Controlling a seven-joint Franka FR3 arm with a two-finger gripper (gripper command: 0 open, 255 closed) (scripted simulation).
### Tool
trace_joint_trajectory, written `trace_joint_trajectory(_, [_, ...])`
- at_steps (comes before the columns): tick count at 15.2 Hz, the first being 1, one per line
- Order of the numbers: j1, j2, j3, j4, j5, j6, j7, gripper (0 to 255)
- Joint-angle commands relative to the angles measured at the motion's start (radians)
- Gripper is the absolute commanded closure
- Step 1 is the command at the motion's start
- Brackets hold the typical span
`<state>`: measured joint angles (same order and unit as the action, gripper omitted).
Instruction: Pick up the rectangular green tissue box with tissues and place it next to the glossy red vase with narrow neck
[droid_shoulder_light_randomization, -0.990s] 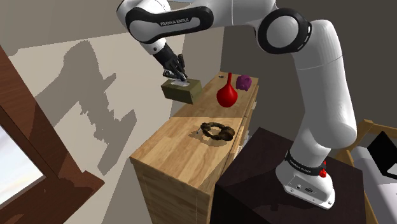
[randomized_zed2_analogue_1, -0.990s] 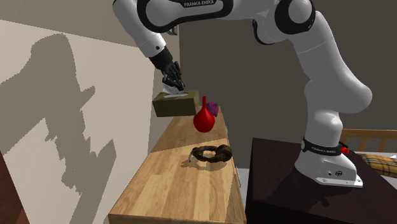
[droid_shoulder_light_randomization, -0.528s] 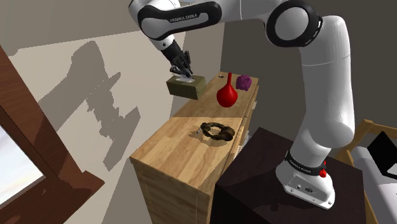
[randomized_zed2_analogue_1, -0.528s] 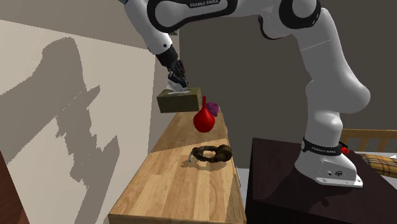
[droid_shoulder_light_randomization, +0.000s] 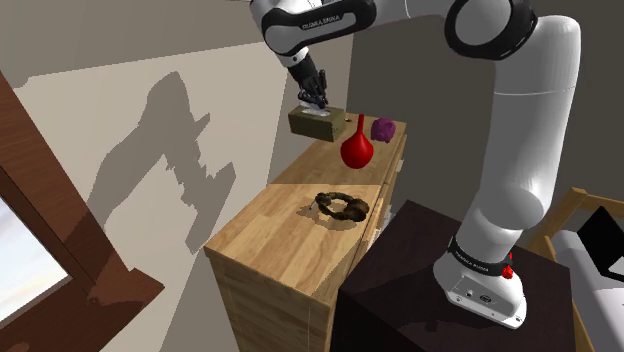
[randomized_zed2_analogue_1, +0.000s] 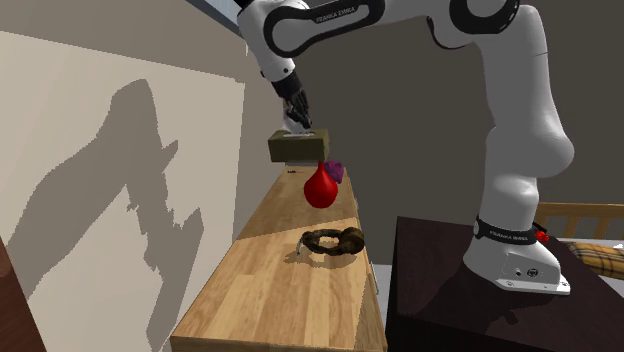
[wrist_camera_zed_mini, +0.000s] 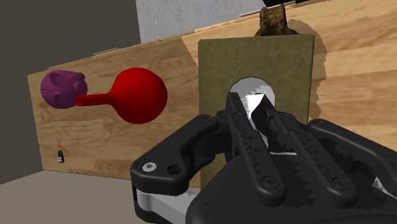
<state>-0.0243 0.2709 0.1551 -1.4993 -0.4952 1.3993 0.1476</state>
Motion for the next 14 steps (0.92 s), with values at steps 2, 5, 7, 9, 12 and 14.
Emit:
trace_joint_trajectory(2, [-0.044, -0.034, -0.025, -0.040, -0.012, 0.037, -0.059, 255])
trace_joint_trajectory(5, [-0.087, -0.057, -0.053, -0.075, -0.024, 0.082, -0.114, 255])
trace_joint_trajectory(7, [-0.115, -0.066, -0.072, -0.092, -0.032, 0.110, -0.151, 255])
trace_joint_trajectory(9, [-0.142, -0.072, -0.091, -0.103, -0.040, 0.138, -0.188, 255])
trace_joint_trajectory(12, [-0.183, -0.073, -0.120, -0.111, -0.051, 0.178, -0.244, 255])
trace_joint_trajectory(14, [-0.210, -0.069, -0.139, -0.109, -0.057, 0.204, -0.281, 255])
